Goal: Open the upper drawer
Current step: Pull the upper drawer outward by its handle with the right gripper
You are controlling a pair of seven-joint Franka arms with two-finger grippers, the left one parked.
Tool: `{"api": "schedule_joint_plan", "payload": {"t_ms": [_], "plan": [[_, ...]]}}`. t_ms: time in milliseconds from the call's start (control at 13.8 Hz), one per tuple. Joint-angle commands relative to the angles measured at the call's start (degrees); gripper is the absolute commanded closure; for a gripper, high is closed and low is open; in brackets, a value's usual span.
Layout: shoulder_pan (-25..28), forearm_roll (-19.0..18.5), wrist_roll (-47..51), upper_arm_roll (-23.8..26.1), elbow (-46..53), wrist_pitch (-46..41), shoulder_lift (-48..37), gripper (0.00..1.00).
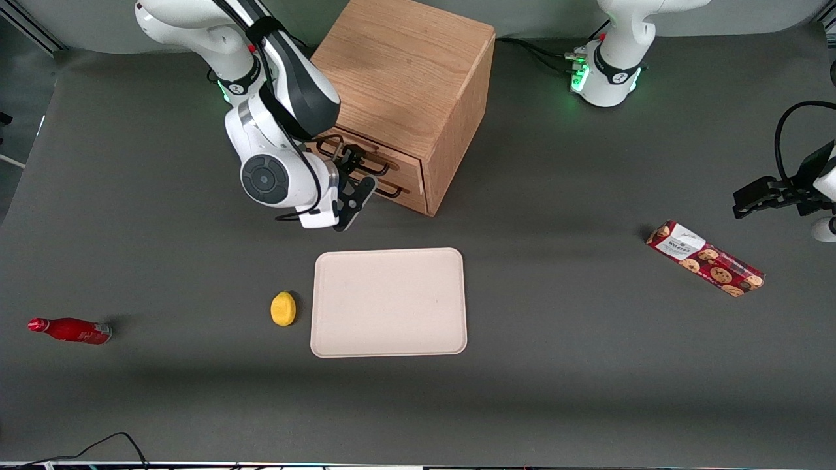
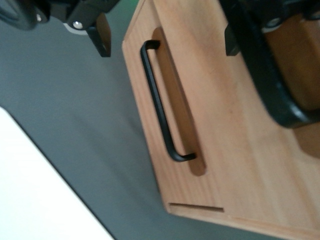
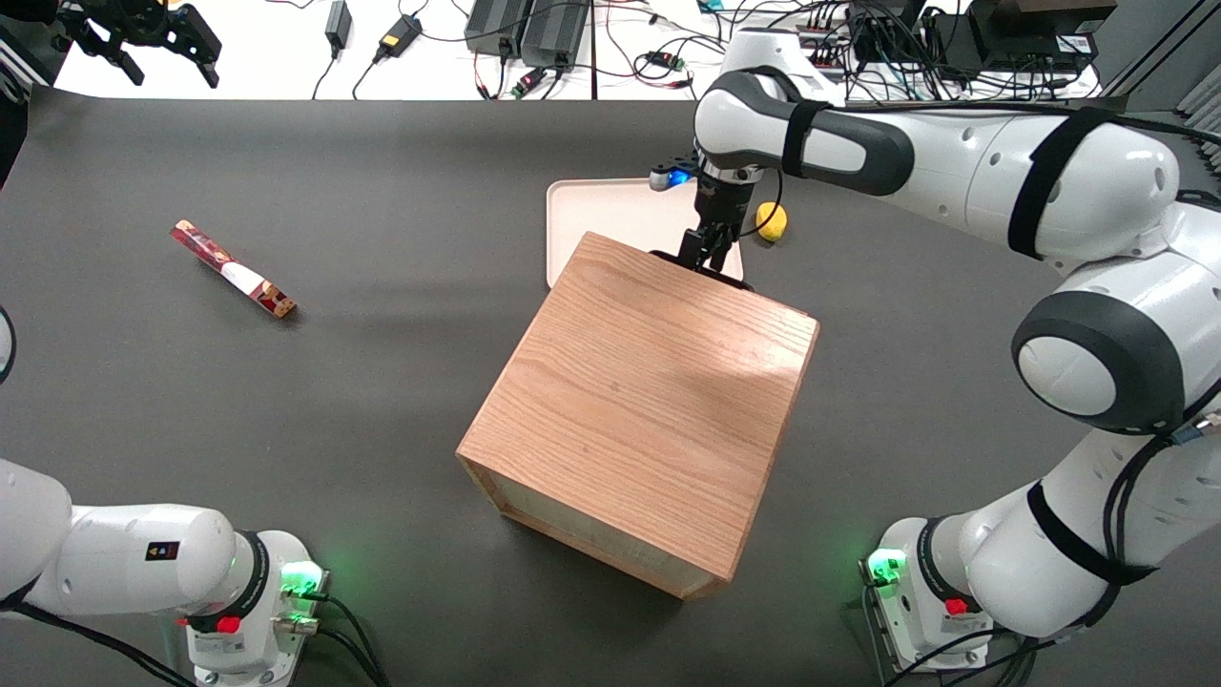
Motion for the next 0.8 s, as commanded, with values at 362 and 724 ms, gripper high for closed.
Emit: {"api": "schedule_joint_plan", "payload": {"t_ms": [362, 724], "plan": [[-3.10, -1.66, -1.37, 0.24, 5.39, 1.22, 3.31, 0.00], [-5.65, -1.66, -5.58, 0.15, 6.71, 1.22, 4.28, 0.00]]}}
